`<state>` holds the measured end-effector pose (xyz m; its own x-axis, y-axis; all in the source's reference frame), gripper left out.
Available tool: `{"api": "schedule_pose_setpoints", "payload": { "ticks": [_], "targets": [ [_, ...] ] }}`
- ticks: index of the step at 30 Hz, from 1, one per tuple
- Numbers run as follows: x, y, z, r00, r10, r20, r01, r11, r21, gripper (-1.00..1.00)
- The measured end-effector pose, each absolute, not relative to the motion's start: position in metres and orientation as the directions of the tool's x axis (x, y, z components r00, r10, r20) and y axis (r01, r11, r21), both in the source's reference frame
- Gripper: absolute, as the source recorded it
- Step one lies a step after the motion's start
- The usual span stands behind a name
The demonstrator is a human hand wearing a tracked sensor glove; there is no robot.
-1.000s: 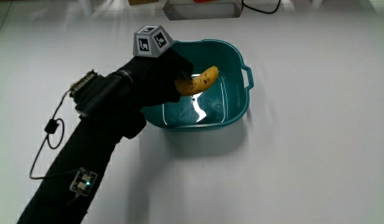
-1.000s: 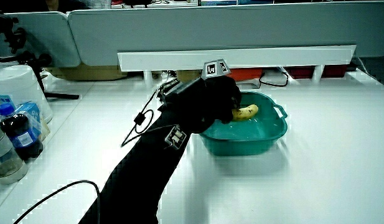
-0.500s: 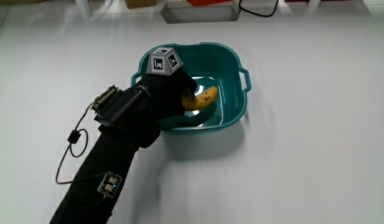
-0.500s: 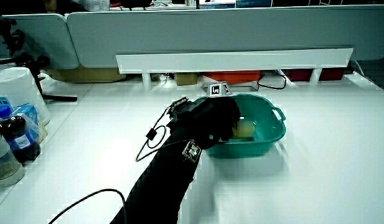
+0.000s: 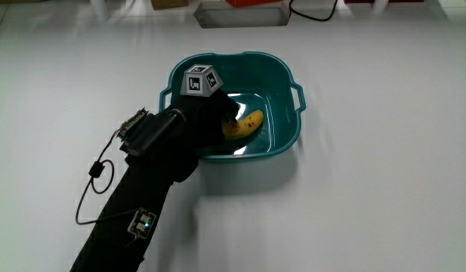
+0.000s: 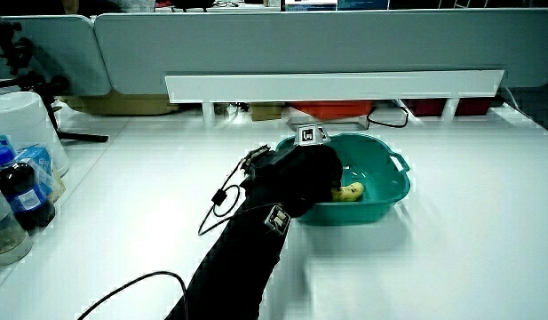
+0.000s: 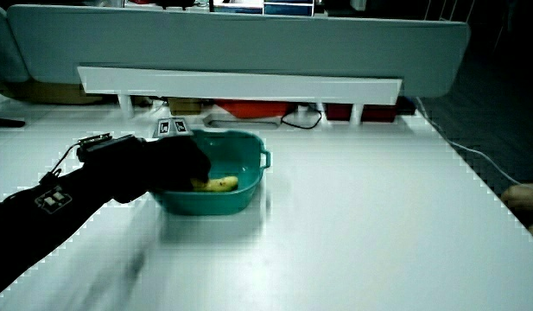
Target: Place banana into plate
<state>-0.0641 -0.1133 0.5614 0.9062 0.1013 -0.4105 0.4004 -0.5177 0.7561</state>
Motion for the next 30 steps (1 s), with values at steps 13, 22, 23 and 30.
{"api": "schedule_pose_setpoints", "payload": {
  "ticks": [13,22,23,30],
  "targets": [
    [-0.071,-0.108,0.569,0.921,0.062,-0.386,0.36,-0.517,0.777,-0.1],
    [-0.069,-0.108,0.573,0.93,0.069,-0.361,0.346,-0.493,0.799,-0.32],
    [-0.068,-0.107,0.572,0.933,0.062,-0.355,0.339,-0.485,0.806,-0.34],
    [-0.067,-0.106,0.575,0.937,0.074,-0.341,0.336,-0.456,0.824,-0.51]
  ]
}}
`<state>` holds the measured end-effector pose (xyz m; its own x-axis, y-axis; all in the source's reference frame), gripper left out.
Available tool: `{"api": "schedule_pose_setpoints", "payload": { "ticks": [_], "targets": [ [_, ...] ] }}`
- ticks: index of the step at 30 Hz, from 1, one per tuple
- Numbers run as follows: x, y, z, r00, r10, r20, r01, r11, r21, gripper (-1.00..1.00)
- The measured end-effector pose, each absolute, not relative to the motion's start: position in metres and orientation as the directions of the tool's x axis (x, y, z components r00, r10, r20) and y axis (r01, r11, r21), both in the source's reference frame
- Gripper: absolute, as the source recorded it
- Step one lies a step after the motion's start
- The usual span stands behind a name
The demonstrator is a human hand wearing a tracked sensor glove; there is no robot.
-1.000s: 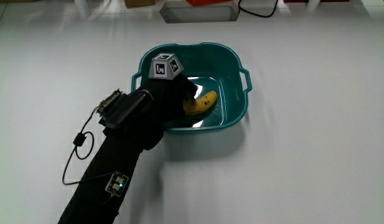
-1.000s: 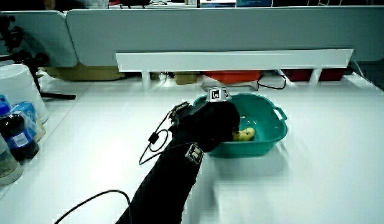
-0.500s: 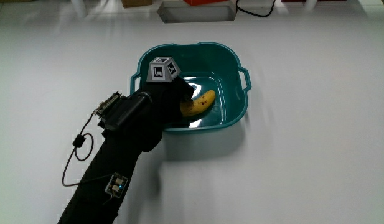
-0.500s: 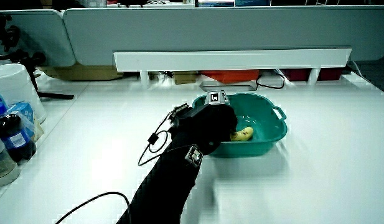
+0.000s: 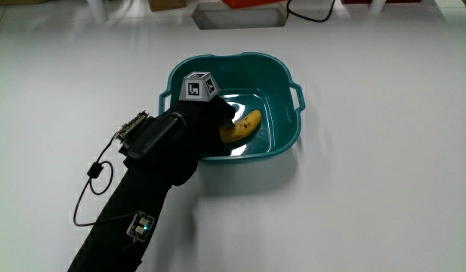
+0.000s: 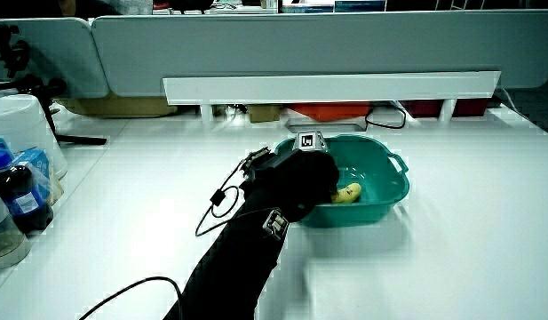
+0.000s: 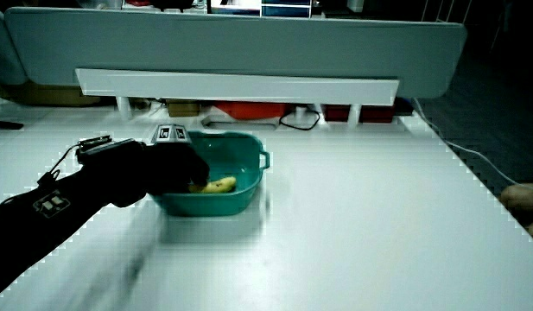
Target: Place banana into plate
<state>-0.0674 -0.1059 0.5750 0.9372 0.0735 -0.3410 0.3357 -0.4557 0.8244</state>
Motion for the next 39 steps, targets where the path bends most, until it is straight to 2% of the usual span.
{"api": "schedule_pose_setpoints", "payload": {
  "ticks": [4,20,28,39],
  "targets": [
    [-0.066,-0.104,0.572,0.939,0.079,-0.335,0.334,-0.44,0.833,-0.61],
    [-0.07,-0.112,0.559,0.925,0.071,-0.372,0.361,-0.466,0.808,-1.0],
    [-0.07,-0.116,0.531,0.907,0.071,-0.414,0.392,-0.499,0.773,-1.0],
    [-0.076,-0.105,0.494,0.866,0.174,-0.469,0.489,-0.497,0.717,-1.0]
  ]
}}
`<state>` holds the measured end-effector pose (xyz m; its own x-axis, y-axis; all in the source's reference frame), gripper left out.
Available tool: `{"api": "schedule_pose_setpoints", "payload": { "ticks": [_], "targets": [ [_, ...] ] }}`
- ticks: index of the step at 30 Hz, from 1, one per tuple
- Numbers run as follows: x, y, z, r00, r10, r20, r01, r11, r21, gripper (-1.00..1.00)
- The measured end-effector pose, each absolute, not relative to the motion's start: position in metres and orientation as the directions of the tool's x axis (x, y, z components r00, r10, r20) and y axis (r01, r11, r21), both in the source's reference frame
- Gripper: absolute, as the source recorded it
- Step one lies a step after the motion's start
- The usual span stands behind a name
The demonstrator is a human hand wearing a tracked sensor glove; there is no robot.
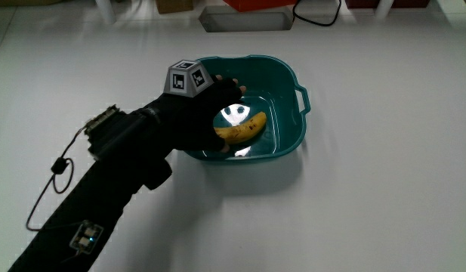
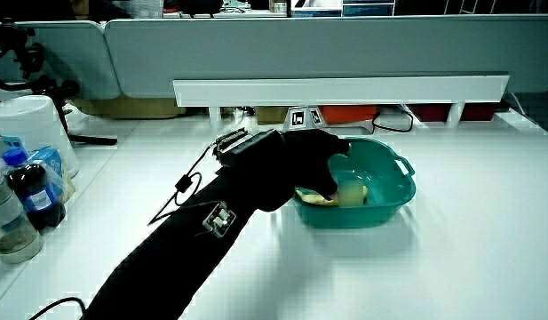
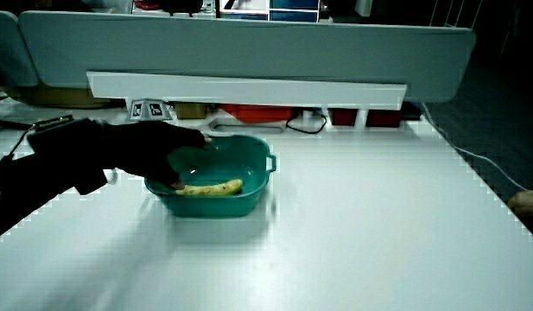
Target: Place banana into plate
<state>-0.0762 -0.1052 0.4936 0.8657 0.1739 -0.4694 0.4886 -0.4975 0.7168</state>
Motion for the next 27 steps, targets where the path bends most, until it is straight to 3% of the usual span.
{"api": "schedule_pose_setpoints", "payload": {
  "ticks": [19,27],
  "targets": [
    [-0.17,-0.056,0.466,0.861,0.099,-0.499,0.454,-0.592,0.665,-1.0],
    [-0.207,-0.035,0.477,0.842,0.056,-0.537,0.447,-0.629,0.636,-1.0]
  ]
}}
